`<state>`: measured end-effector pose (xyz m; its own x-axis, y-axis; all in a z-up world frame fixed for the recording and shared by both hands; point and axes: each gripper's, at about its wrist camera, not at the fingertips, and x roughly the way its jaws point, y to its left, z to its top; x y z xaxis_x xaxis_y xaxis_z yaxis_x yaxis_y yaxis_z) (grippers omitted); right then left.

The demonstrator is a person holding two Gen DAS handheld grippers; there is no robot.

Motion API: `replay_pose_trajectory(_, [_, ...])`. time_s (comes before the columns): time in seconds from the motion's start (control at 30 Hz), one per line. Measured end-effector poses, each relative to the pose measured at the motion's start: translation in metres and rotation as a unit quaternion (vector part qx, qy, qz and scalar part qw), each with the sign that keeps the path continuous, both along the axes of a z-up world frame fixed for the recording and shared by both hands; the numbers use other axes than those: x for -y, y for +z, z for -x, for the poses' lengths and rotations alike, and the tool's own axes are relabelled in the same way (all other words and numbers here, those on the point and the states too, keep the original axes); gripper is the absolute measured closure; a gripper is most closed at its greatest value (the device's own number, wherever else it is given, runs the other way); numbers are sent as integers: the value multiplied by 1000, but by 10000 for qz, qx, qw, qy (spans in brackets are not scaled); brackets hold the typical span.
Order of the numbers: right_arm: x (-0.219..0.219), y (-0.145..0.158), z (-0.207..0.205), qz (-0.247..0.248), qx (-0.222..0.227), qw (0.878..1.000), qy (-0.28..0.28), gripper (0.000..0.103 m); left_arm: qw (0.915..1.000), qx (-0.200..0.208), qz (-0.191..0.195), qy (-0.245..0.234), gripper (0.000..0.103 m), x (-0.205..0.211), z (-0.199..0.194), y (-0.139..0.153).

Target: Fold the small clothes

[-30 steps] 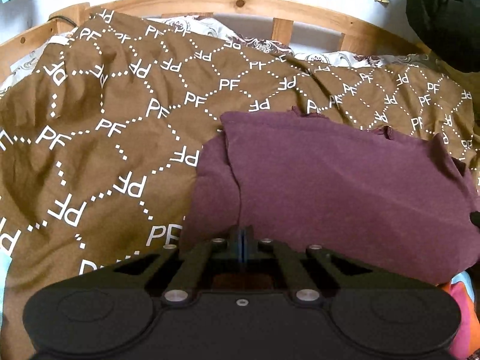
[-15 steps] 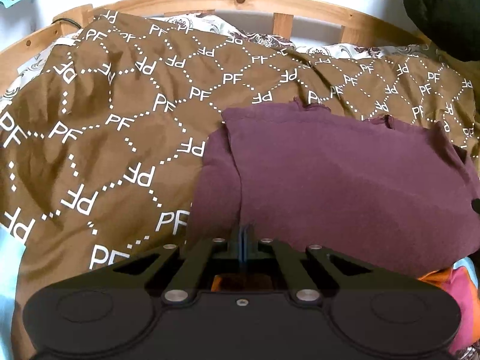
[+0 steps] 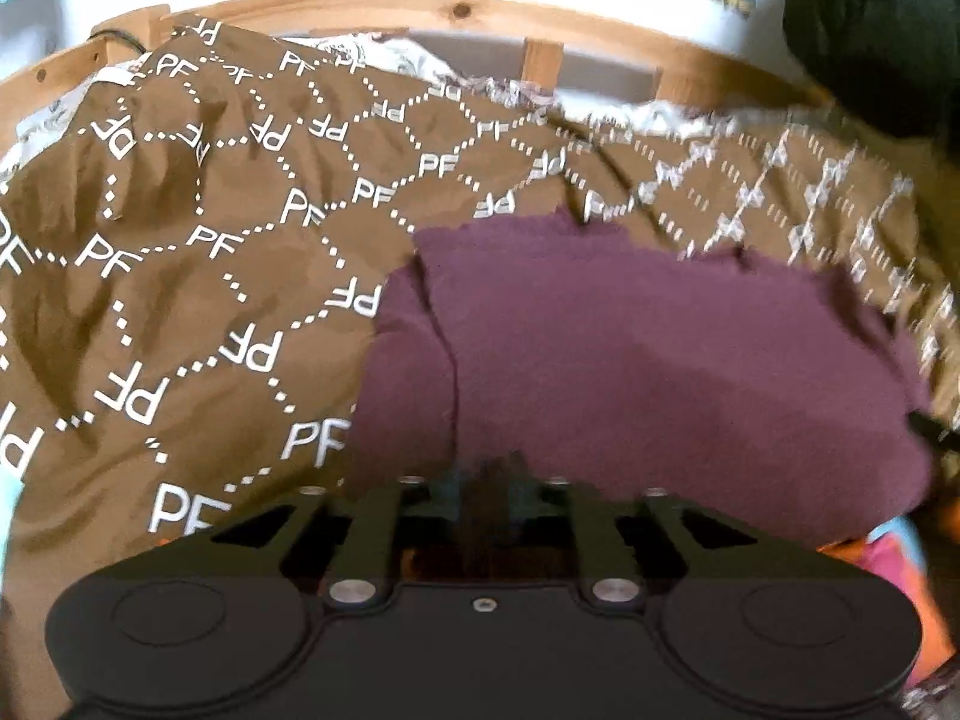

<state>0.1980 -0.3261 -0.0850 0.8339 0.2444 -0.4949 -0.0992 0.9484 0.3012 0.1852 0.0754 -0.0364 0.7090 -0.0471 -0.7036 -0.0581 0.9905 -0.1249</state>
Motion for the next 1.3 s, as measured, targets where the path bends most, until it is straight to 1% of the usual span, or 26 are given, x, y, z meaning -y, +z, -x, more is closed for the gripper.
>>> replay_pose_trajectory(0.03, [-2, 2, 1, 45, 35, 10000, -1, 75, 9999, 67, 126, 61, 50, -2, 1, 2])
replay_pose_trajectory(0.07, [-2, 3, 2, 78, 72, 9999, 14, 64, 9995, 140, 211, 167, 41, -5, 3, 3])
replay_pose_trajectory(0.1, [-5, 4, 3, 133, 124, 9998, 29, 57, 9991, 218, 249, 272, 25, -7, 5, 5])
replay_pose_trajectory(0.13, [-7, 6, 5, 201, 162, 9997, 33, 54, 9983, 325, 269, 392, 13, -9, 7, 7])
replay_pose_trajectory(0.17, [-9, 8, 5, 264, 188, 9995, 36, 46, 9975, 427, 287, 492, 8, -12, 9, 9])
replay_pose_trajectory(0.2, [-12, 9, 7, 331, 220, 9992, 40, 33, 9967, 499, 315, 557, 1, -14, 9, 10])
replay_pose_trajectory(0.23, [-14, 11, 9, 415, 271, 9988, 32, 26, 9960, 559, 367, 598, 1, -17, 9, 11])
replay_pose_trajectory(0.27, [-16, 13, 11, 471, 322, 9984, 23, 13, 9958, 565, 439, 576, 1, -20, 7, 12])
replay_pose_trajectory(0.3, [-19, 14, 13, 506, 393, 9979, 26, 7, 9959, 538, 511, 516, 1, -23, 4, 11])
replay_pose_trajectory(0.37, [-25, 18, 19, 615, 527, 9967, 78, 3, 9964, 447, 596, 403, 1, -26, -3, 7])
replay_pose_trajectory(0.43, [-35, 19, 25, 813, 631, 9946, 137, 0, 9966, 345, 668, 324, 1, -28, -10, -1])
replay_pose_trajectory(0.57, [-64, 23, 31, 1084, 698, 9915, 167, 0, 9970, 114, 702, 297, 1, -33, -24, -19])
replay_pose_trajectory(0.63, [-84, 24, 31, 1207, 695, 9897, 330, 0, 9961, -129, 783, 380, 1, -37, -32, -28])
replay_pose_trajectory(0.7, [-102, 21, 31, 1324, 687, 9876, 482, 0, 9937, -380, 942, 480, 1, -42, -36, -36])
replay_pose_trajectory(0.77, [-117, 17, 30, 1469, 715, 9845, 635, 0, 9930, -393, 1000, 486, 1, -46, -34, -42])
replay_pose_trajectory(0.87, [-131, 4, 28, 1709, 615, 9805, 752, 0, 9954, -347, 835, 320, 1, -43, -30, -45])
replay_pose_trajectory(0.93, [-130, -5, 27, 1655, 550, 9816, 777, 0, 9960, -352, 766, 283, 1, -42, -29, -45])
replay_pose_trajectory(1.03, [-119, -15, 27, 1289, 578, 9866, 822, 0, 9960, -356, 757, 326, 1, -41, -30, -45])
replay_pose_trajectory(1.1, [-114, -19, 26, 1147, 579, 9881, 845, 0, 9962, -360, 715, 350, 1, -39, -30, -46])
replay_pose_trajectory(1.3, [-112, -21, 26, 1125, 629, 9882, 828, 0, 9968, -380, 595, 367, 1, -36, -31, -45])
